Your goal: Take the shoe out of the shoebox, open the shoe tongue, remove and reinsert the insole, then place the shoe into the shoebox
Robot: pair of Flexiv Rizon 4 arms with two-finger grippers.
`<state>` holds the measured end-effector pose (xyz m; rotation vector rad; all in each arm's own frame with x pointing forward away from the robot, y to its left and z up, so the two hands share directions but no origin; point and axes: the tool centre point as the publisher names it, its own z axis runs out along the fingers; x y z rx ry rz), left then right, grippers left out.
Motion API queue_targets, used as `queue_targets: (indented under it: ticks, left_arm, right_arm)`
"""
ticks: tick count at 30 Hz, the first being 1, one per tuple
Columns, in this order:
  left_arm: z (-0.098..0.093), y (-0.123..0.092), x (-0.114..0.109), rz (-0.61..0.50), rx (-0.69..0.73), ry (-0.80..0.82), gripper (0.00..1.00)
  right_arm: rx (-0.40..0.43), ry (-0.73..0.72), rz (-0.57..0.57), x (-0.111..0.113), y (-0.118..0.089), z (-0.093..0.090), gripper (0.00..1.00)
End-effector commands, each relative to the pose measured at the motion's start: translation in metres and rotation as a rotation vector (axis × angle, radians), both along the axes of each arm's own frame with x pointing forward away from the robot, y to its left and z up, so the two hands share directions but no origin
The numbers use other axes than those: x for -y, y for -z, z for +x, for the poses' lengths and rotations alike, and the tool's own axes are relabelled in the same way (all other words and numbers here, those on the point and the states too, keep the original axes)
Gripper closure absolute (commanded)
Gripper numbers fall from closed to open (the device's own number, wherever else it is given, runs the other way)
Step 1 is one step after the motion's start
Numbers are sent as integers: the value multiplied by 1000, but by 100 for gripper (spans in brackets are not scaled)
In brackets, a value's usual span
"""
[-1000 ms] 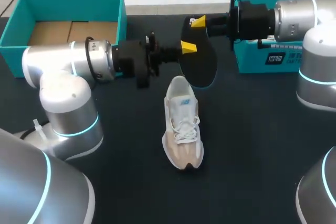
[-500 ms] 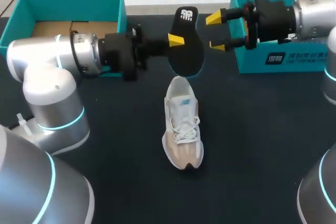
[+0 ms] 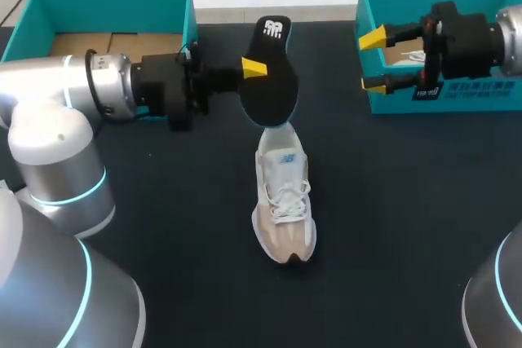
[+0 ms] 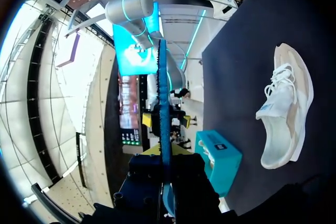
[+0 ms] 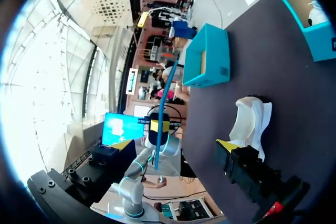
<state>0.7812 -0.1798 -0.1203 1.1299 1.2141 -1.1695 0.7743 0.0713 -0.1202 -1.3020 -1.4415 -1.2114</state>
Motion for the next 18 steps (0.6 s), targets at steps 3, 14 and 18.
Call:
queue_targets:
  ticks: [3, 14, 18]
  left_arm:
    - [1, -2, -1, 8, 45, 2, 100]
    - [1, -2, -1, 8, 45, 2, 100]
    - [-11, -17, 3, 204, -388, 13, 100]
  right_arm:
    - [-16, 8, -2, 6, 5, 6, 0]
    - [-16, 8, -2, 6, 5, 6, 0]
    - [-16, 8, -2, 6, 5, 6, 0]
